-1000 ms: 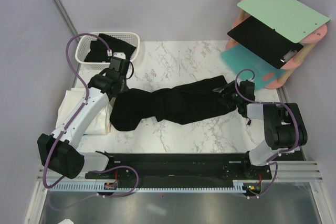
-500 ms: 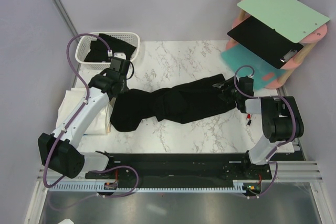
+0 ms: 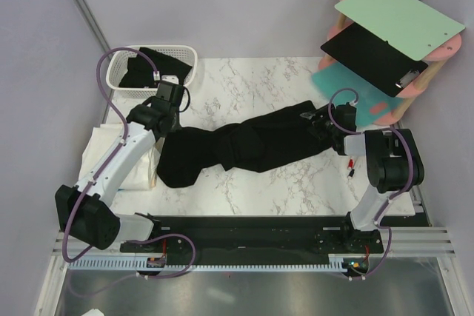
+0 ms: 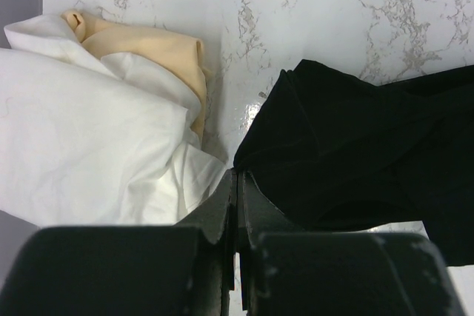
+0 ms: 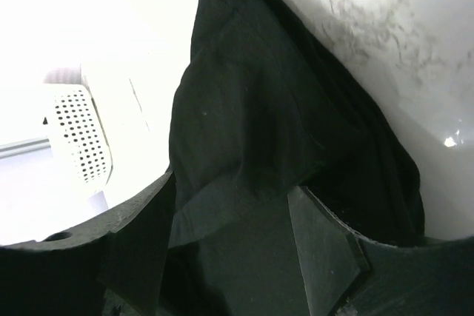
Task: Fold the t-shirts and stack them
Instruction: Flatten out the tshirt
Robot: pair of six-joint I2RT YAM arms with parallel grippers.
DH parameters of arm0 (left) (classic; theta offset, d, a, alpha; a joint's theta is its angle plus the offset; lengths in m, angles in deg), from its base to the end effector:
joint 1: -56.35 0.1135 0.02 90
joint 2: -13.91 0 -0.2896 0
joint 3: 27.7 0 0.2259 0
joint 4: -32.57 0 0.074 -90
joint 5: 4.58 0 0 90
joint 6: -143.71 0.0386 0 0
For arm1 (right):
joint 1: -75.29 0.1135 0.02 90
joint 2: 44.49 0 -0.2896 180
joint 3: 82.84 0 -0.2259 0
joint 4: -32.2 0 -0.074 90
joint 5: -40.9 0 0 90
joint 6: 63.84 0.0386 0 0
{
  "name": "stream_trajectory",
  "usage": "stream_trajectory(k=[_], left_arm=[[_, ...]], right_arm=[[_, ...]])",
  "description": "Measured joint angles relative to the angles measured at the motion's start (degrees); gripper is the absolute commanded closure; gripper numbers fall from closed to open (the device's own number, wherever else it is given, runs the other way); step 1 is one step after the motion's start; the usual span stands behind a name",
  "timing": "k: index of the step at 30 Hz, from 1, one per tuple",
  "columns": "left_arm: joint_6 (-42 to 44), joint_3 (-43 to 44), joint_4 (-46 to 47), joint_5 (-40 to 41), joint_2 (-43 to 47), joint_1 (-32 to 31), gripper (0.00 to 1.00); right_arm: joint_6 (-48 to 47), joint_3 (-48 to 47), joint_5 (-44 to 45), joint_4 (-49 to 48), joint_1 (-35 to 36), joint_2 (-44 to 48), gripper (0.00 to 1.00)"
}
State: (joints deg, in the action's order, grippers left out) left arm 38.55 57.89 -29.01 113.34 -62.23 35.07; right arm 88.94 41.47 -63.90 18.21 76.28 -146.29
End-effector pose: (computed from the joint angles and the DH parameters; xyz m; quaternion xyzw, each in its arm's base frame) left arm 0.2300 -0.0702 0.3464 -0.0292 0.9208 0.1183 0.3705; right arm 0.3299 0.0156 0.1750 0.3921 0.7767 0.3492 0.3479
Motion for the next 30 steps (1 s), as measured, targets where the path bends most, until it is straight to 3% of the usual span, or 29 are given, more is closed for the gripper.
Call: stream_trajectory(k=[8,9,12,15,17,18,20,30], left_arm=[[0.0,-0.1,0.0,0.0,-0.9,0.0,0.98],[0.0,-0.1,0.0,0.0,-1.1,0.0,0.98],[0.0,-0.1,0.0,0.0,-1.4,0.0,0.98],[0.0,-0.1,0.1,0.0,-1.6,0.0,0.98],[0.0,-0.1,0.1,0.0,-1.9,0.0,0.98],[0.0,-0.1,0.1,0.0,-2.1,0.0,0.98],[0.0,-0.1,0.1,0.0,-2.4,0.0,0.98],[0.1,0.0,0.4,1.1,-2.5,0.0,0.98]], right_arm=[[0.1,-2.7,0.2,-1.2,0.0,-3.0,0.35],[0.3,-2.8,0.2,-1.6,0.0,-3.3,0.44],[0.9,-3.2,0.1,-3.0,0.0,-4.6,0.57],[1.5,-3.8,0.0,-3.5,0.0,-6.3,0.61],[2.0,-4.5,-0.2,-4.3,0.0,-7.6,0.77],[2.1,-4.9,-0.2,-4.4,0.0,-8.0,0.91],[2.3,-5.8,-0.2,-4.5,0.0,-9.1,1.0],[0.2,-7.1,-0.1,-1.7,0.0,-7.3,1.0]])
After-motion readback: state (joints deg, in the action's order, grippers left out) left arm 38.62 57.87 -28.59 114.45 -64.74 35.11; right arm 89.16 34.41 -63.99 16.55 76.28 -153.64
